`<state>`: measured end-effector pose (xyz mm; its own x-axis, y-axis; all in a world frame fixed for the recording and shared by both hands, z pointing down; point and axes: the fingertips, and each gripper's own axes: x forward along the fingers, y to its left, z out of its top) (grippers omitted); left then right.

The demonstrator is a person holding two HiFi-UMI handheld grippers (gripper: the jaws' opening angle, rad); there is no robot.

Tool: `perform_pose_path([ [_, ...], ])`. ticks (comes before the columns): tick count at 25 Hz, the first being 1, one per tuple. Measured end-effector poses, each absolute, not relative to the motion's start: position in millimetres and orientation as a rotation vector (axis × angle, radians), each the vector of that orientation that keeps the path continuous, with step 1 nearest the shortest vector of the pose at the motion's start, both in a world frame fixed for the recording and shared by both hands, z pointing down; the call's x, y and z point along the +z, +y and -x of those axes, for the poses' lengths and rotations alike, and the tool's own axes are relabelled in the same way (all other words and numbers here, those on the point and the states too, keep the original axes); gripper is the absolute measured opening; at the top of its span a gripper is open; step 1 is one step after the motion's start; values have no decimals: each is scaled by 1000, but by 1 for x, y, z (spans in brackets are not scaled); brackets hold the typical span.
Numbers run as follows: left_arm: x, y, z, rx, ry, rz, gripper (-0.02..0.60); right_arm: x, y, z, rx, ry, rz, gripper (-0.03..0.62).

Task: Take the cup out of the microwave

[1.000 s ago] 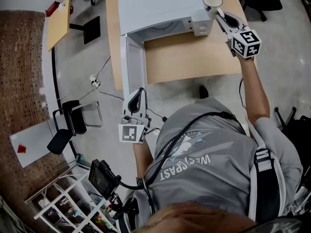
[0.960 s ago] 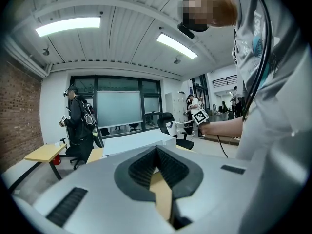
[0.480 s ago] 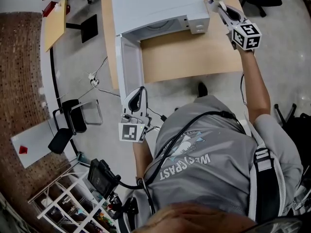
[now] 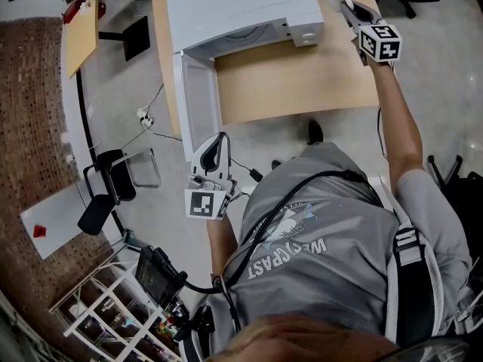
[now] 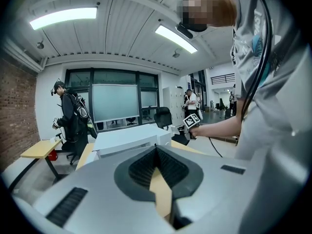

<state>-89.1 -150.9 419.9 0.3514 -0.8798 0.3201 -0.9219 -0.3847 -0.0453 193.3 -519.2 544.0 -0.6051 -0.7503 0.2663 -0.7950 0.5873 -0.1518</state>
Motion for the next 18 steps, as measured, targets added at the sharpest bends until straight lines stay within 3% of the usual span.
perform_pose_path([
  [18,433,-169,83,493,-1613,-2429,43,653,-563,-206,546,-2504,-1346,71],
])
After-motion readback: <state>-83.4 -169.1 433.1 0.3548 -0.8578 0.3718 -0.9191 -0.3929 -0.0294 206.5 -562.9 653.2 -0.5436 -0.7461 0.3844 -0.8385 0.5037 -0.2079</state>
